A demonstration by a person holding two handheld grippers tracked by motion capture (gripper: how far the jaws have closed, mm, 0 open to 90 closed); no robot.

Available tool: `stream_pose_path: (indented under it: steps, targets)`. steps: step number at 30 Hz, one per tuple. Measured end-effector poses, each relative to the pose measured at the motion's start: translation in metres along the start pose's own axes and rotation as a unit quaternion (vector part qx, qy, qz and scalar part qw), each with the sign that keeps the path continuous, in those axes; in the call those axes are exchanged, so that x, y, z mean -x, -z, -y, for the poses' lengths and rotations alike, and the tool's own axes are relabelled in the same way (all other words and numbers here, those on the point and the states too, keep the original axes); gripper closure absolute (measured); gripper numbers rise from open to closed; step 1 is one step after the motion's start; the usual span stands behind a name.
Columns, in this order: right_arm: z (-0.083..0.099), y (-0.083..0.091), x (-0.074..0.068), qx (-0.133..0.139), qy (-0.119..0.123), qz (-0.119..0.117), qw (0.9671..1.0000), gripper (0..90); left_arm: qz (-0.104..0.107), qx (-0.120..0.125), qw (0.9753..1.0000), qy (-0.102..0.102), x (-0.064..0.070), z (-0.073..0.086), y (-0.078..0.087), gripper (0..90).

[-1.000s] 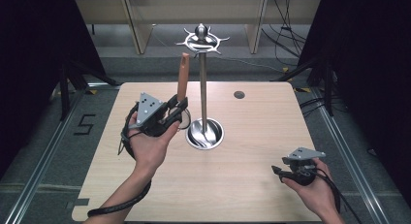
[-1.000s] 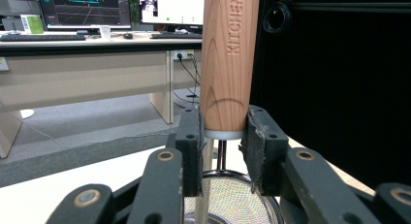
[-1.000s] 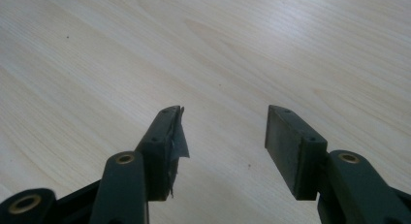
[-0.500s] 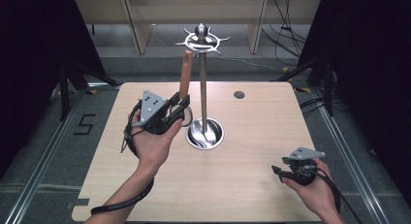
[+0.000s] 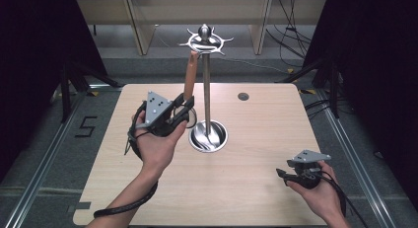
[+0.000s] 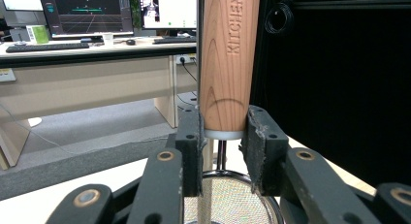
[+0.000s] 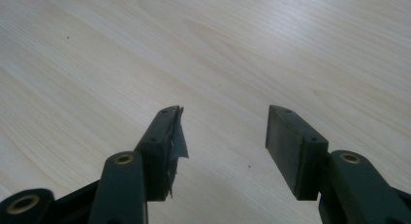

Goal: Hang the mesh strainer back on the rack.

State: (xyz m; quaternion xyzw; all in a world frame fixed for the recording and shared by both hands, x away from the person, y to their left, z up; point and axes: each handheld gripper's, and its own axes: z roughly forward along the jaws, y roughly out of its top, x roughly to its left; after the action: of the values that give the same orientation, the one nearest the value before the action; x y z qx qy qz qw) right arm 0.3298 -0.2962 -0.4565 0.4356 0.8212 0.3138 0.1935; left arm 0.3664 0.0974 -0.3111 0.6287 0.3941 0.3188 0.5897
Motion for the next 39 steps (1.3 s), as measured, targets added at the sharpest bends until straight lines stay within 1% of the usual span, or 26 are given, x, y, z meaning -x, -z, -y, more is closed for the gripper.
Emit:
stream_pose_path:
  steps: [5, 6, 8, 16, 17, 18, 19, 20, 21, 22, 24, 34, 36, 39]
  targets:
    - [0.0, -0.001, 0.0, 0.006, -0.001, 0.0, 1.0, 47.5, -0.006, -0.001, 1.0, -0.007, 0.0, -0.001, -0.001, 69.4]
    - [0.0, 0.0, 0.001, -0.002, 0.005, 0.001, 1.0, 47.5, -0.007, 0.0, 0.9999, -0.008, 0.0, 0.0, -0.002, 69.4]
    - [0.0, -0.001, 0.001, -0.003, 0.006, 0.0, 1.0, 47.4, -0.009, 0.0, 0.9999, -0.01, 0.001, 0.0, -0.002, 69.4]
    - [0.0, -0.001, 0.001, -0.003, 0.006, 0.001, 1.0, 47.4, -0.008, -0.003, 0.9999, -0.013, 0.003, 0.0, -0.004, 69.4]
    - [0.0, -0.001, 0.0, -0.006, 0.002, 0.0, 1.0, 47.4, -0.008, -0.003, 0.9999, -0.011, 0.003, 0.0, -0.005, 69.4]
    - [0.0, -0.001, 0.001, -0.003, 0.007, 0.001, 1.0, 47.4, -0.009, -0.003, 0.9999, -0.01, 0.003, 0.0, -0.005, 69.4]
    - [0.0, -0.001, 0.002, -0.002, 0.016, 0.001, 0.9999, 47.4, -0.011, -0.004, 0.9999, -0.011, 0.002, 0.0, -0.006, 69.4]
    - [0.0, -0.001, 0.002, -0.001, 0.017, 0.001, 0.9999, 47.4, -0.012, -0.004, 0.9999, -0.012, 0.002, -0.001, -0.006, 69.4]
    - [0.0, -0.001, 0.001, -0.003, 0.007, 0.001, 1.0, 47.4, -0.012, -0.004, 0.9999, -0.012, 0.002, -0.001, -0.007, 69.4]
    - [0.0, -0.001, 0.0, -0.003, 0.004, 0.001, 1.0, 47.4, -0.013, -0.004, 0.9998, -0.012, 0.002, -0.001, -0.007, 69.4]
    - [0.0, -0.001, 0.001, -0.003, 0.007, 0.001, 1.0, 47.4, -0.013, -0.005, 0.9998, -0.012, 0.002, -0.001, -0.008, 69.4]
    - [0.001, -0.001, 0.001, -0.003, 0.007, 0.0, 1.0, 47.4, -0.017, -0.006, 0.9997, -0.015, 0.004, -0.002, -0.015, 69.3]
    - [0.001, -0.001, 0.001, -0.003, 0.007, 0.0, 1.0, 47.4, -0.017, -0.005, 0.9998, -0.012, 0.005, -0.002, -0.016, 69.3]
    - [0.001, -0.001, 0.001, 0.001, 0.007, 0.002, 1.0, 47.4, -0.019, -0.006, 0.9997, -0.012, 0.005, -0.002, -0.018, 69.3]
